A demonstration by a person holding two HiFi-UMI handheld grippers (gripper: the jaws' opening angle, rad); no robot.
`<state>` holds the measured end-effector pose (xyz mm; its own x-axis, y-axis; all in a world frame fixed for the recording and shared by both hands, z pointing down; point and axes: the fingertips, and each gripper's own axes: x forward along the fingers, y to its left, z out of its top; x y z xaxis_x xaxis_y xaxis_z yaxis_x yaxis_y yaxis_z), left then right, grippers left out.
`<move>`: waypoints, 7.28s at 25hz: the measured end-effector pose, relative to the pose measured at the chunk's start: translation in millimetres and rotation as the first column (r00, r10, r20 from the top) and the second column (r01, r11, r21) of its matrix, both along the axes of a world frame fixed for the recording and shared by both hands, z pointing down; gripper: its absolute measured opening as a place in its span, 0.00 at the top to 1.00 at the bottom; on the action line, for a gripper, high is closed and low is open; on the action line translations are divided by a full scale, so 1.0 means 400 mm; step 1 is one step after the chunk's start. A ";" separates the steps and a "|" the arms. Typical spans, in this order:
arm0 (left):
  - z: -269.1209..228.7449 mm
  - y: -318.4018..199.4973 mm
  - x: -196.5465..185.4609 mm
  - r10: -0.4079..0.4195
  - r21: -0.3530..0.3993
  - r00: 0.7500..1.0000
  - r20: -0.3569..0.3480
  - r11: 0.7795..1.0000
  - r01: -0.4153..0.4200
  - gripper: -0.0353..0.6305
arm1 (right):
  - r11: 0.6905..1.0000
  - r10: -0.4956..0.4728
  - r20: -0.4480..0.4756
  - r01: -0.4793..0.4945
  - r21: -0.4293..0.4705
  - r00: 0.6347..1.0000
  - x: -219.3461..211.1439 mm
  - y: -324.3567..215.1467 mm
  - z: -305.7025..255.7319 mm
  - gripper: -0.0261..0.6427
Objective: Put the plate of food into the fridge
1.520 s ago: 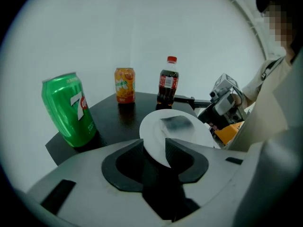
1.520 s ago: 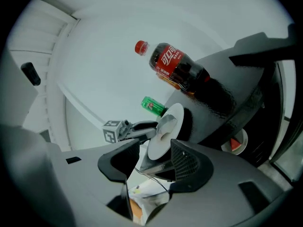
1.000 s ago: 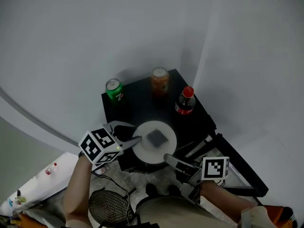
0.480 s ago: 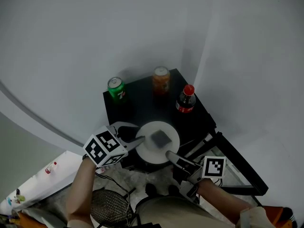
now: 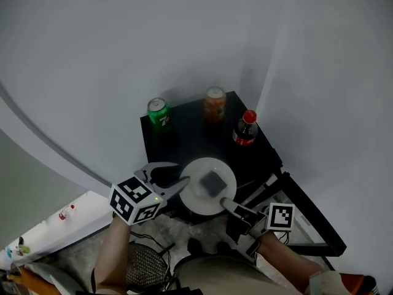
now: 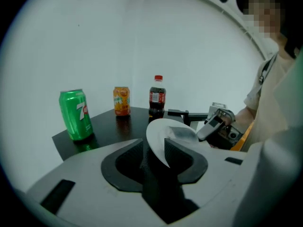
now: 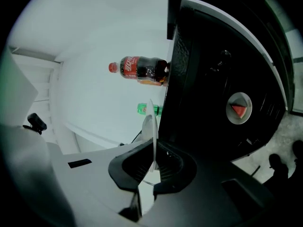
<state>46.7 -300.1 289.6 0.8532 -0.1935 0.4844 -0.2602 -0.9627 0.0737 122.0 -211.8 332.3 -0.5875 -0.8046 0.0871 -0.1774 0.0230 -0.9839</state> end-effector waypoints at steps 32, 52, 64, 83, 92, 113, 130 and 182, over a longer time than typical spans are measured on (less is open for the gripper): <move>0.044 0.284 -0.160 -0.358 -0.558 0.855 -0.376 0.824 0.099 0.79 | 0.923 -0.359 0.041 0.361 -0.133 0.932 -0.103 0.216 -0.022 0.92; 0.189 0.475 -0.133 -0.742 -0.895 0.538 -0.400 0.442 -0.057 0.91 | 0.836 -0.538 -0.013 0.532 -0.130 0.843 -0.094 0.333 0.088 0.92; 0.262 0.535 -0.184 -0.782 -0.924 0.510 -0.358 0.374 -0.074 0.91 | 0.863 -0.505 -0.052 0.504 -0.029 0.862 -0.144 0.366 0.168 0.92; 0.305 0.641 -0.318 -0.594 -0.802 0.661 -0.458 0.597 -0.020 0.73 | 0.964 -0.229 -0.001 0.227 -0.142 0.973 -0.227 0.500 0.283 0.92; 0.398 0.680 -0.365 -0.537 -0.609 0.775 -0.334 0.750 0.258 0.93 | 0.986 -0.094 -0.008 0.092 -0.136 0.996 -0.153 0.516 0.318 0.92; 0.618 0.648 -0.157 -0.465 -0.392 0.868 -0.172 0.841 0.373 0.93 | 0.983 0.049 -0.063 -0.060 -0.176 0.997 0.056 0.331 0.707 0.92; 0.846 0.462 -0.131 -0.441 -0.174 0.891 -0.109 0.891 0.420 0.93 | 0.989 0.034 -0.100 -0.048 -0.140 0.994 0.071 0.267 0.892 0.92; 1.212 0.643 -0.248 -0.622 -0.339 0.783 0.000 0.737 0.585 0.93 | 0.937 0.204 -0.121 -0.229 -0.262 0.972 0.076 -0.178 1.372 0.92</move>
<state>-52.6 -42.8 774.3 0.6571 -0.5447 0.5211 -0.7514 -0.5283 0.3953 152.5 -282.9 881.3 -0.3813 -0.8492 0.3653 -0.2364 -0.2925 -0.9266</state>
